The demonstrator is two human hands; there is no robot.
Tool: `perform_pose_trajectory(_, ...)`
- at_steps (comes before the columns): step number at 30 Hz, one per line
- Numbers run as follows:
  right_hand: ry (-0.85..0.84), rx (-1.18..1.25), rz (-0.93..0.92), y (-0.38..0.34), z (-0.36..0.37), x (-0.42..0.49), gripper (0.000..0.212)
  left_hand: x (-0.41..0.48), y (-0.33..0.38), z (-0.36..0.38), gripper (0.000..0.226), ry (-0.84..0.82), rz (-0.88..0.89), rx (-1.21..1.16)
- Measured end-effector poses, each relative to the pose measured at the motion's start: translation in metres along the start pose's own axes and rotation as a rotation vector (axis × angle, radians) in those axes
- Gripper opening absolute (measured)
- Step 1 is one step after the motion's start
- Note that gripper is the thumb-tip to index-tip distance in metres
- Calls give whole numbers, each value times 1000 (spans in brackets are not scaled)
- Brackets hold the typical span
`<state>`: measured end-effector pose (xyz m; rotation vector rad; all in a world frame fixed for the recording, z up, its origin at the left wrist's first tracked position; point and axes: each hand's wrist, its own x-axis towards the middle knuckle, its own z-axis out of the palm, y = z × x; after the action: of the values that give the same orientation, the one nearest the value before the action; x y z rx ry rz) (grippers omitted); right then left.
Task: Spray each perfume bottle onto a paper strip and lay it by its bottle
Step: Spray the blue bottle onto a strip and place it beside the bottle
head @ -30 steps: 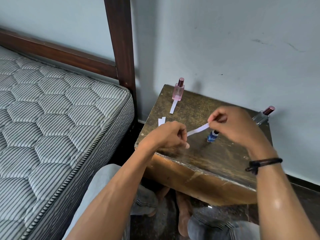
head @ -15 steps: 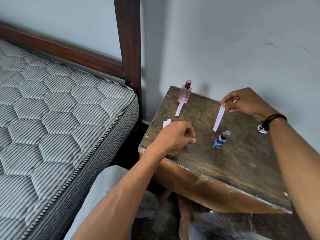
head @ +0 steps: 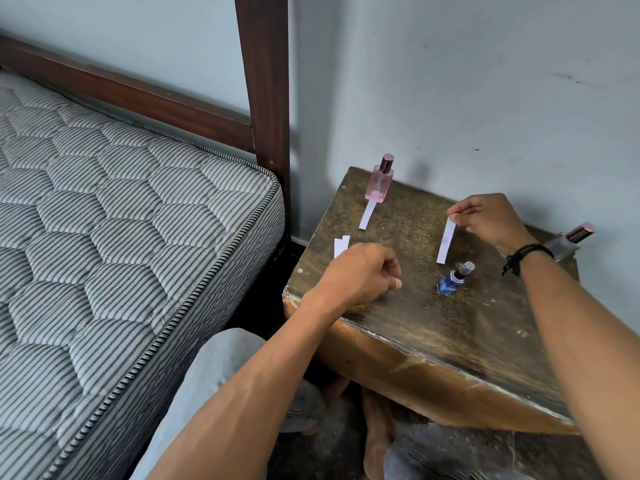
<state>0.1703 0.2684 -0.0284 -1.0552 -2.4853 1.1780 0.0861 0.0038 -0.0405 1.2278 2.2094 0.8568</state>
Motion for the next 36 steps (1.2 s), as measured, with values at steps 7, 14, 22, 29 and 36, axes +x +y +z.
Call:
perform_pose_trajectory(7,39,2,1,12,6,1,24,0,3,1,8,-2,2,21)
perform_pose_trajectory(14,73,69,18,21,12,-8,26,10,0,6,15,116,70,37)
perform_pose_trajectory(22,114,316,6,-16,-14,-33,17,41,29,19,37,252,-44,-143)
perform_pose_trajectory(29,176,544,-86,-72,-35,-82,17,34,35,9,39,239,-72,-589)
perform_pose_trajectory(36,353,646,-63,-73,-20,-118,20,20,41,-3,9,99,34,-912)
